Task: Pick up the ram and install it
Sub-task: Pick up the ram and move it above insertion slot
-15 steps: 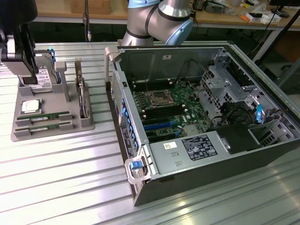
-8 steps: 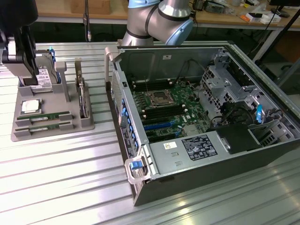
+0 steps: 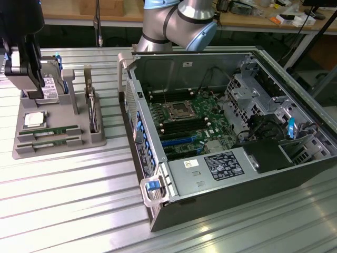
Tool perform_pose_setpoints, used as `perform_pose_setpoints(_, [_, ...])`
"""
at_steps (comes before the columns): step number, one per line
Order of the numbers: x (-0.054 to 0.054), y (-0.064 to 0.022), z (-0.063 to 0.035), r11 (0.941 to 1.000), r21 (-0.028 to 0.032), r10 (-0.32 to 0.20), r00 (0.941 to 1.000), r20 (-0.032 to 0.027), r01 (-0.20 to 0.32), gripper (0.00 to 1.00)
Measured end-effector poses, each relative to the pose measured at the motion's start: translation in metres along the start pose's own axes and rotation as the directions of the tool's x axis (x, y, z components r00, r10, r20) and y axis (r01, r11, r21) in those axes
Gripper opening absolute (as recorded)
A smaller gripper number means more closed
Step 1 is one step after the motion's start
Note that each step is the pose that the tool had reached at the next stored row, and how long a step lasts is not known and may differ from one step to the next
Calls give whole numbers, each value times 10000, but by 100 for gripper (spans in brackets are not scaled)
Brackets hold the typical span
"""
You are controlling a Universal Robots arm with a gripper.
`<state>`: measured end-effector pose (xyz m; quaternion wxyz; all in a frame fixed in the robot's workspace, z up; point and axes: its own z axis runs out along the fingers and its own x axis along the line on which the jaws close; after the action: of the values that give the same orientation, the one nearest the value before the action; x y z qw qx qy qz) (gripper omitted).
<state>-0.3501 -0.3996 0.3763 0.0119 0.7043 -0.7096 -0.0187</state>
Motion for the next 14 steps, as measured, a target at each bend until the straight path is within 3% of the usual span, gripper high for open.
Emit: perform_pose_setpoints(14, [1,-5,114,10000,0,-5,10000,0,5,36])
